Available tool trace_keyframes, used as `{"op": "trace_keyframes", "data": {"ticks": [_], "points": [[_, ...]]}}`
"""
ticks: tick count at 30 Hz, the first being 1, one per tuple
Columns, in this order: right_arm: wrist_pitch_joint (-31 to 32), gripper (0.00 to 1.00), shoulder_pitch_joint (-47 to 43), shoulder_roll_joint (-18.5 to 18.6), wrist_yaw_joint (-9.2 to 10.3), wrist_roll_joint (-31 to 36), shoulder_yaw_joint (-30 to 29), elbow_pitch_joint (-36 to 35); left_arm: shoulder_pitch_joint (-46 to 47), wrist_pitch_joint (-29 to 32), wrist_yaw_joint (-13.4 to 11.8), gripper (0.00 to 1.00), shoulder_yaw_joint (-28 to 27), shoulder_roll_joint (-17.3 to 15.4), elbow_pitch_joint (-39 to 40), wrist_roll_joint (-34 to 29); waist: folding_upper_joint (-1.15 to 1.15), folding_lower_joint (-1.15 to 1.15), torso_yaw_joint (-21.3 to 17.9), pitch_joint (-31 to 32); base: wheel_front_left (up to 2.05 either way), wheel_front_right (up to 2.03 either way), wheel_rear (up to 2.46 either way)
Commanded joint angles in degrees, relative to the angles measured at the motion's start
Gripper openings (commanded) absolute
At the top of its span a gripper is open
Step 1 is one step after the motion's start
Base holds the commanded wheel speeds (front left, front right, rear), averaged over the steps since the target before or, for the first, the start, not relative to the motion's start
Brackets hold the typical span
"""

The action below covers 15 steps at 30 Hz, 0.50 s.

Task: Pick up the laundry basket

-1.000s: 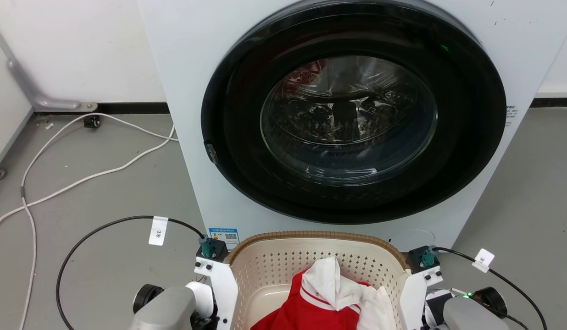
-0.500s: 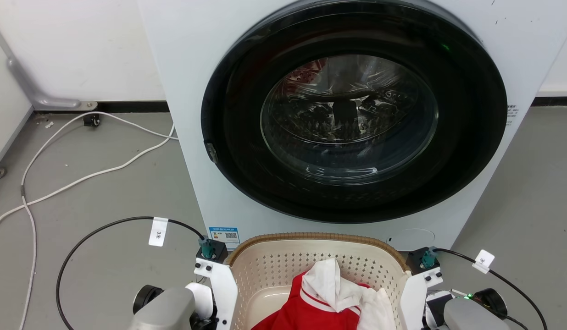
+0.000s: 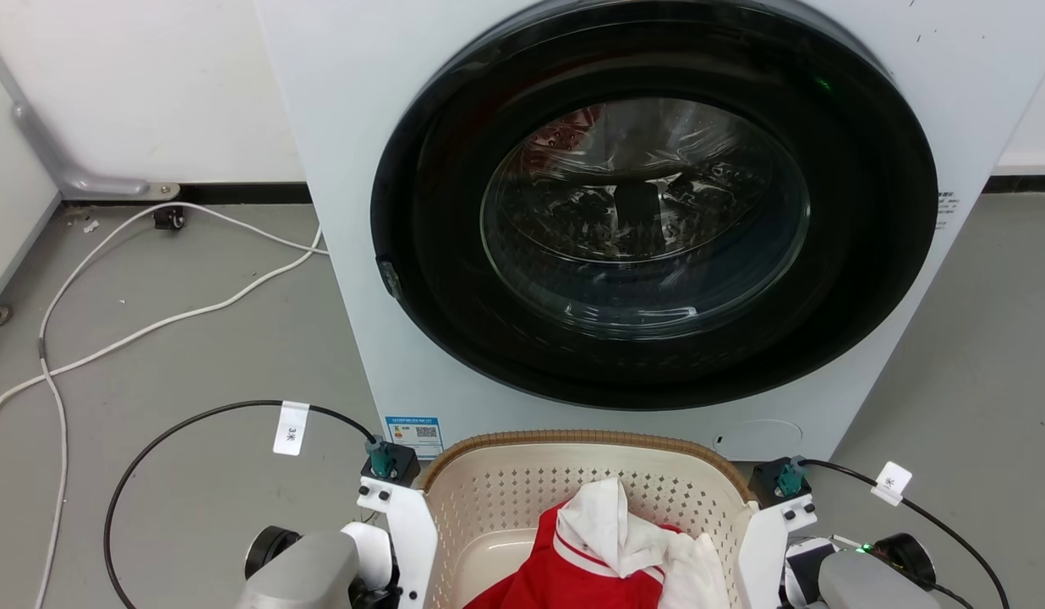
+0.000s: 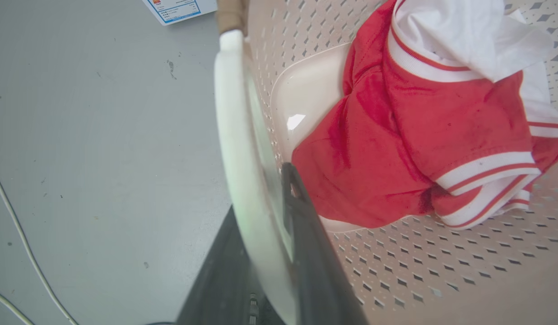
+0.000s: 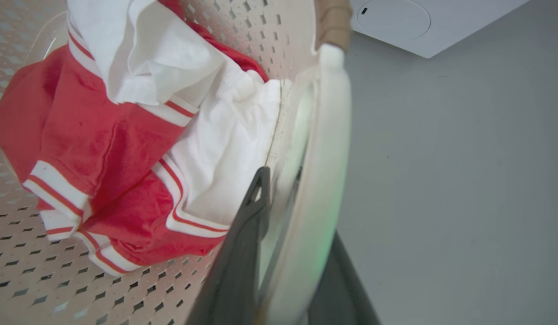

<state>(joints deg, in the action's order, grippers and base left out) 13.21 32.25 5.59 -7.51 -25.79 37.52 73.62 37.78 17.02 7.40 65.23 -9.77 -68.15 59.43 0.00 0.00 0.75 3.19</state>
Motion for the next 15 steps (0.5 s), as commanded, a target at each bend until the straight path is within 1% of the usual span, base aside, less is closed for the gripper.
{"op": "trace_keyframes", "data": {"ticks": [1, 15], "points": [[0.2, 0.0, -0.15, 1.53, 0.04, 0.22, 0.61, 0.35, 1.35, -0.46, 0.06, 0.0, 0.23, -1.45, -0.45, 0.02, 0.0, 0.0, -0.03, -0.04, 0.0, 0.0, 0.0], [0.44, 0.0, 0.06, 1.81, 0.04, -1.31, 2.05, 0.35, 1.8, -0.7, 0.06, 0.0, 1.83, -1.58, -0.62, 1.78, 0.0, 0.0, -0.12, -0.14, 0.0, 0.0, 0.0]]}}
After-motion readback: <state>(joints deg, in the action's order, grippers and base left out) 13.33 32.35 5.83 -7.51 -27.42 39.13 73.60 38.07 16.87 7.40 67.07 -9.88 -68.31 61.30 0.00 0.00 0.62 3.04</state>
